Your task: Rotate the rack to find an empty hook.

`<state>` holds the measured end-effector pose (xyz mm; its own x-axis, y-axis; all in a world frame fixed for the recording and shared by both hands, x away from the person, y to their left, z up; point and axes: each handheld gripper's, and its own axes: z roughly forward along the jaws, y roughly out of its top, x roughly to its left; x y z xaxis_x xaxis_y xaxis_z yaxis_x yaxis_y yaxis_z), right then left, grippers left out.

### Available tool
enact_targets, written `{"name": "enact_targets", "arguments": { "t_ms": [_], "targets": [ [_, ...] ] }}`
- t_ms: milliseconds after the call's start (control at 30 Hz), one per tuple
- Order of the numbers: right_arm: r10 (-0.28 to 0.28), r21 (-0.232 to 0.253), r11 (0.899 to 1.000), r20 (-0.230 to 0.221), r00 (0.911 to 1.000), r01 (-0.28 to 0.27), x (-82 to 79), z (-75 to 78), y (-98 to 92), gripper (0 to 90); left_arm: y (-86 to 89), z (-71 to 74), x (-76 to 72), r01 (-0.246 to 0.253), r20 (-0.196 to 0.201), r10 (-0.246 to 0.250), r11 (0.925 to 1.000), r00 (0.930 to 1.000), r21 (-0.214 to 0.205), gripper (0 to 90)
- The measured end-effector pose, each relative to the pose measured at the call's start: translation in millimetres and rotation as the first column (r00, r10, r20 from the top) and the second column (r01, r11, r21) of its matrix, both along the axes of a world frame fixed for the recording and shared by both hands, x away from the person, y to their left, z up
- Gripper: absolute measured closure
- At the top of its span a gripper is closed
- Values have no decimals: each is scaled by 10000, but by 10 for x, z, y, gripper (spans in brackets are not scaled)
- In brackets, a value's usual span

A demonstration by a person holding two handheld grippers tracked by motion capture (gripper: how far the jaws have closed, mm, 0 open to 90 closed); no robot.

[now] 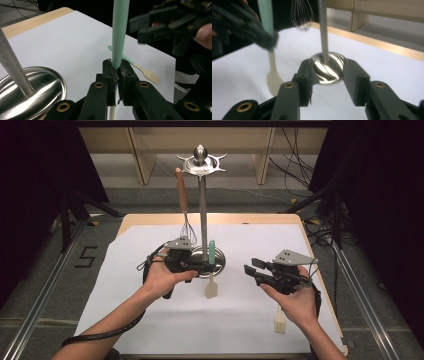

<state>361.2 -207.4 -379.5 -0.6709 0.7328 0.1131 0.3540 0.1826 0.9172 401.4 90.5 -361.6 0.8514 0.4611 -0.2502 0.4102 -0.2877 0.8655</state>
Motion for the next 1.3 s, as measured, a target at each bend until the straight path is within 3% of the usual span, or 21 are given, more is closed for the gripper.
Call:
{"name": "enact_targets", "arguments": {
  "t_ms": [33, 67, 100, 167, 267, 300, 400, 467, 500, 533, 567, 600, 633, 700, 733, 867, 933, 1133, 1200, 1233, 1300],
  "targets": [
    [-74, -227, 9997, -169, 9998, 71, -14, -29, -4, 584, 11, 17, 3, -33, 71, 33, 10000, 10000, -12, 840],
    [-185, -310, 9993, -32, 9998, 184, -12, -80, 3, 579, 16, 28, 1, -77, 117, 77, 10000, 9999, -20, 840],
    [-21, -814, 9967, 41, 10000, 25, -1, -115, -28, 578, 39, 57, 16, 82, 242, -83, 10000, 9997, 55, 841],
    [-190, -937, 9954, -59, 9998, 183, -10, -152, -44, 576, 44, 67, 18, 53, 229, -52, 10000, 9997, -43, 841],
    [-321, -925, 9952, 5, 9995, 320, -13, -189, -49, 575, 75, 114, 33, 14, 299, -11, 9999, 9996, -126, 840],
    [-530, -715, 9961, -287, 9982, 508, -33, -212, -55, 577, 84, 144, 35, -213, 300, 217, 9997, 9993, -140, 840],
    [-503, -897, 9949, -397, 9979, 466, -40, -219, -93, 577, 97, 182, 54, -131, 499, 135, 9999, 9987, -78, 841],
    [-692, -615, 9959, -452, 9966, 664, -49, -248, -93, 576, 96, 213, 49, -301, 485, 304, 9995, 9984, -83, 841],
    [-666, -691, 9957, -647, 9957, 621, -53, -256, -121, 571, 107, 245, 60, -242, 635, 239, 9997, 9977, 32, 840],
    [-538, -1083, 9930, -572, 9969, 474, -39, -254, -157, 568, 108, 253, 65, -241, 659, 237, 9997, 9975, 42, 841],
    [-606, -854, 9950, -915, 9940, 528, -45, -273, -143, 565, 104, 263, 60, -298, 549, 296, 9996, 9981, 31, 841],
    [-606, -854, 9950, -915, 9940, 528, -45, -273, -143, 565, 104, 263, 60, -298, 549, 296, 9996, 9981, 31, 841],
    [-264, -690, 9974, -929, 9953, 200, -18, -318, -145, 560, 103, 284, 42, -495, 276, 495, 9988, 9984, 7, 840],
    [-370, -844, 9960, -967, 9946, 288, -19, -319, -146, 559, 102, 298, 40, -540, 230, 541, 9985, 9983, -50, 841],
    [-692, -965, 9933, -597, 9958, 633, -12, -334, -131, 559, 115, 331, 56, -575, 414, 575, 9983, 9975, -4, 841],
    [-661, -1173, 9915, -865, 9941, 558, -19, -311, -147, 560, 128, 373, 72, -564, 600, 563, 9984, 9966, 7, 841],
    [-868, -912, 9930, -1311, 9876, 751, -46, -307, -135, 562, 138, 399, 95, -480, 850, 477, 9988, 9952, 11, 841],
    [-802, -1072, 9919, -1107, 9906, 683, -19, -325, -151, 563, 166, 478, 132, -596, 1020, 596, 9982, 9930, -32, 841],
    [-904, -1094, 9911, -1328, 9870, 761, -24, -328, -147, 566, 173, 516, 143, -598, 1100, 592, 9982, 9922, 19, 841],
    [-1046, -1121, 9892, -926, 9902, 940, -9, -350, -147, 568, 175, 554, 157, -569, 1167, 562, 9984, 9916, 27, 841],
    [-1028, -1149, 9891, -936, 9903, 918, -9, -348, -150, 569, 177, 589, 172, -548, 1222, 540, 9985, 9910, 33, 841]
  ]
}}
